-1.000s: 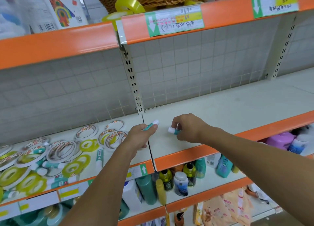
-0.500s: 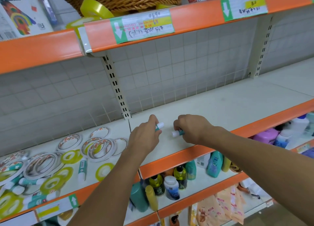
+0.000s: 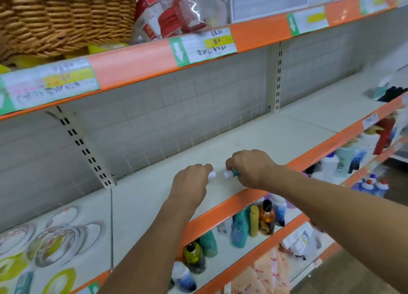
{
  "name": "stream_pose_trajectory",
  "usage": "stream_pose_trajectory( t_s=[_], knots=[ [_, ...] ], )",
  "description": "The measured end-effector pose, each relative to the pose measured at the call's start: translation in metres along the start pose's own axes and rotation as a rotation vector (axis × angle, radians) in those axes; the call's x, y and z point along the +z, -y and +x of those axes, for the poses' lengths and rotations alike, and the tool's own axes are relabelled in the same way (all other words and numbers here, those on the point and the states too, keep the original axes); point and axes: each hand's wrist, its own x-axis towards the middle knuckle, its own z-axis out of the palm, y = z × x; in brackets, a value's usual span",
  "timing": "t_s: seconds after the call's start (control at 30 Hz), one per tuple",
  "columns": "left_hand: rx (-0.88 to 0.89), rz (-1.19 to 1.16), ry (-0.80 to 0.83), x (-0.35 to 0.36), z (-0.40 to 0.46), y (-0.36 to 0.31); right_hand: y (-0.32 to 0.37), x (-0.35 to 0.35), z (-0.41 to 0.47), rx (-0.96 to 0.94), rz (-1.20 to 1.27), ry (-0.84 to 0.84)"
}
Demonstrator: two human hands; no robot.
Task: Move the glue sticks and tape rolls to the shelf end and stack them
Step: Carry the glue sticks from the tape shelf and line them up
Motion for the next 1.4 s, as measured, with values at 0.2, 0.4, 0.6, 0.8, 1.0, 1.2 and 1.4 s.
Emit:
stream_pose_trajectory(
  t_s=[0.2,0.4,0.6,0.8,1.0,1.2,1.4],
  knots=[
    [0.098,-0.037,-0.003,0.01,0.05,-0.065,-0.075,0.0,-0.024,0.098,0.009,-0.022],
    [0.22,-0.073,-0.006,0.021,0.101,-0.147,-0.159,-0.001,-0.065,0.222,-0.014,-0.018],
    [0.378,-0.121,-0.007,0.02,0.145,-0.228,-0.229,-0.01,-0.106,0.355,-0.086,-0.046],
    [0.455,-0.181,-0.138,0.034,0.195,-0.301,-0.294,-0.007,-0.134,0.467,-0.059,-0.078],
    [0.557,-0.153,-0.105,0.049,0.247,-0.362,-0.366,0.01,-0.15,0.528,-0.128,-0.091],
    [0.627,-0.138,-0.127,0.071,0.306,-0.424,-0.431,0.018,-0.152,0.606,-0.141,-0.086],
    [0.676,-0.181,-0.093,0.081,0.364,-0.479,-0.497,0.017,-0.146,0.66,-0.106,-0.044]
  ],
)
